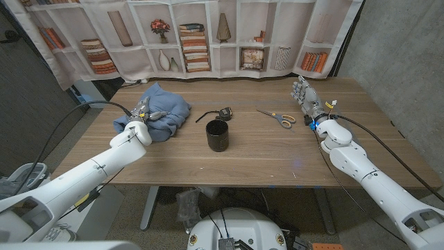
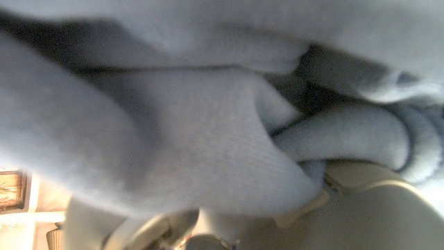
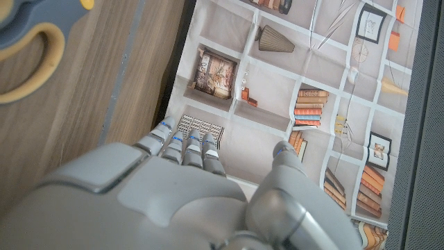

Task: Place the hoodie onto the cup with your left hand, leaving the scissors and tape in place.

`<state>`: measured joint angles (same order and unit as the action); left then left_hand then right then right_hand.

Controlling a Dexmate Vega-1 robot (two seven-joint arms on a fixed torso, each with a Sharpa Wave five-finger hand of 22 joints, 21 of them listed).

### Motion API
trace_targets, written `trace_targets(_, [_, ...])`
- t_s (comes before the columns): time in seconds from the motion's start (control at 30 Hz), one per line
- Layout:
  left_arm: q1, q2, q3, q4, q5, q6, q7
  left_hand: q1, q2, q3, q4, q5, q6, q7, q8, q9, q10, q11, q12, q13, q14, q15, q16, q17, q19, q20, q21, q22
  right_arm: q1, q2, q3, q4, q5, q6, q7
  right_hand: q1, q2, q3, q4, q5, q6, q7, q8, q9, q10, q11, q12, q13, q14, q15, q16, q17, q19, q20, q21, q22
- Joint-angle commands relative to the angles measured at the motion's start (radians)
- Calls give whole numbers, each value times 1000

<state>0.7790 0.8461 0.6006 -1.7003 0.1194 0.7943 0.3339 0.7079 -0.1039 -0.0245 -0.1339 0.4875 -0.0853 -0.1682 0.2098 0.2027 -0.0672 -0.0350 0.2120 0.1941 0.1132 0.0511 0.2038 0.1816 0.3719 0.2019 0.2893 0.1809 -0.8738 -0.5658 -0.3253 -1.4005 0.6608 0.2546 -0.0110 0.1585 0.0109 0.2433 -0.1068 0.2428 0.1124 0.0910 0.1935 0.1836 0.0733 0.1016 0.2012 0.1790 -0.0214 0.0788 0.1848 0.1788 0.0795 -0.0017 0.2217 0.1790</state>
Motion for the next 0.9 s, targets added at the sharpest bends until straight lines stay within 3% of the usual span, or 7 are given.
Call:
trace_targets(0.03, [-59, 10, 52, -1, -20, 56, -83, 124, 67, 46, -33, -13, 32, -3, 14, 4, 11, -10, 9, 6, 24, -7, 2, 4, 172, 10, 7, -2, -16, -2, 9, -10, 8, 12, -4, 3, 12, -2, 0, -5, 4, -8, 0, 3, 1, 3, 6, 4, 4, 7, 3, 4, 3, 3, -1, 5])
trace_targets(0.27, [-74, 12, 67, -4, -20, 72, -93, 286, 125, 105, -38, -61, 84, 8, 31, 11, 44, -16, 17, 10, 67, -30, 4, 9, 262, 9, 9, -4, -24, -6, 13, -16, 10, 15, -5, 3, 12, -2, -1, -5, 4, -9, 0, 3, 2, 3, 6, 4, 5, 6, 3, 4, 3, 4, -2, 5])
trace_targets(0.37, [-73, 7, 63, 0, -25, 67, -83, 393, 171, 150, -35, -124, 119, 32, 39, 17, 79, -12, 28, 16, 109, -31, 14, 17, 331, 7, 12, -4, -24, -4, 13, -16, 12, 13, -6, 3, 12, -3, -1, -5, 4, -9, 0, 3, 2, 2, 6, 4, 5, 7, 3, 4, 4, 4, -3, 5])
trace_targets(0.4, [-73, 5, 63, 1, -24, 66, -77, 441, 185, 170, -34, -168, 145, 39, 46, 21, 95, -14, 33, 19, 131, -38, 18, 22, 360, 8, 9, -5, -24, -3, 13, -14, 13, 14, -5, 3, 12, -3, -1, -6, 4, -8, 0, 3, 3, 2, 6, 4, 5, 6, 3, 4, 4, 4, -3, 5])
trace_targets(0.5, [-70, 1, 61, 6, -22, 54, -61, 501, 212, 201, -32, -216, 185, 48, 57, 26, 139, -19, 48, 25, 182, -53, 34, 33, 398, 2, 7, -6, -23, -1, 12, -13, 15, 11, -5, 3, 12, -3, -1, -6, 5, -9, 0, 3, 3, 3, 6, 4, 5, 6, 2, 4, 4, 5, -3, 5])
trace_targets(0.7, [-72, -6, 57, 9, -24, 53, -49, 608, 244, 260, -33, -269, 314, 65, 105, 45, 238, -28, 88, 47, 273, -76, 66, 62, 466, -50, 9, -3, -17, 3, 10, -4, 14, 14, -3, 3, 13, -3, -1, -6, 6, -10, 1, 3, 2, 2, 6, 4, 5, 7, 2, 4, 4, 5, -4, 5])
trace_targets(0.9, [-78, -11, 57, 16, -27, 53, -46, 665, 253, 295, -31, -284, 389, 74, 135, 63, 300, -29, 116, 66, 342, -101, 99, 98, 526, -98, 23, 1, -5, 8, 5, 10, 9, 18, 4, 3, 13, -3, -1, -6, 6, -8, 1, 3, 2, 2, 6, 4, 5, 7, 2, 4, 4, 5, -5, 5])
